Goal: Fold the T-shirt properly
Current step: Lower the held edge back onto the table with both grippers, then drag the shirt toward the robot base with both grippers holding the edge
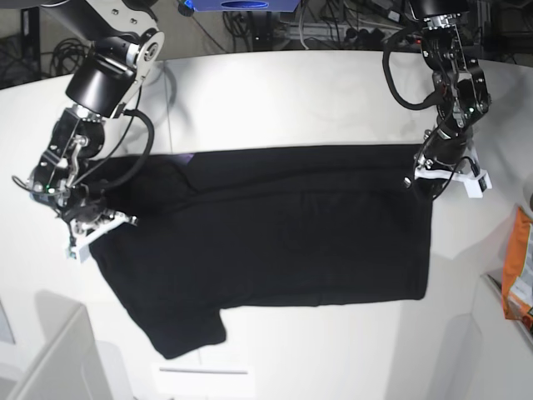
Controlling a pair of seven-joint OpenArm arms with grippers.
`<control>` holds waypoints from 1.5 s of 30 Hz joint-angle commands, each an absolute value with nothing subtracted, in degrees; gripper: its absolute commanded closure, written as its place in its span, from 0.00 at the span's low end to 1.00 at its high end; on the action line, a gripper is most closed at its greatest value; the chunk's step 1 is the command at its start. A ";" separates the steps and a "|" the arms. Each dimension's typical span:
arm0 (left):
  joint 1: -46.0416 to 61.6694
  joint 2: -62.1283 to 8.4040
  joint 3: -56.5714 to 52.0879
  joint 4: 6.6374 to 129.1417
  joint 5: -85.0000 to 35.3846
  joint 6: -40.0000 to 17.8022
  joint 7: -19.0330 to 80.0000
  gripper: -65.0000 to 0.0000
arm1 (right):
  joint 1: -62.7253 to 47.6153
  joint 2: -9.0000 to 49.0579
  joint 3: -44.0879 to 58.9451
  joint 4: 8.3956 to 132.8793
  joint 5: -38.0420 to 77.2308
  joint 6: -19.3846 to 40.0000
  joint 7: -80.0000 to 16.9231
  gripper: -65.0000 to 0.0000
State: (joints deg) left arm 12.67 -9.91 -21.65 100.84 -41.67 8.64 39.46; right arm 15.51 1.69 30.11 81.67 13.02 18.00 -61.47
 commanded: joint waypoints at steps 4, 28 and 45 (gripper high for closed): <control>11.30 -10.59 -21.93 101.41 -41.98 8.40 38.20 1.00 | 17.19 2.42 30.11 82.59 13.49 18.15 -60.88 1.00; 22.64 -6.90 -26.77 110.20 -45.58 7.52 36.26 0.00 | 2.59 -5.85 52.35 109.41 14.02 11.65 -60.88 0.50; 24.75 -5.05 -35.12 95.25 -53.32 -6.11 34.86 0.00 | 3.56 -2.42 55.60 84.18 19.91 11.65 -53.76 0.48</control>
State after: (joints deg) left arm 24.69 -4.62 -35.07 94.72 -52.80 -6.04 34.94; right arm 3.36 -2.83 55.57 83.85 20.36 11.60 -52.88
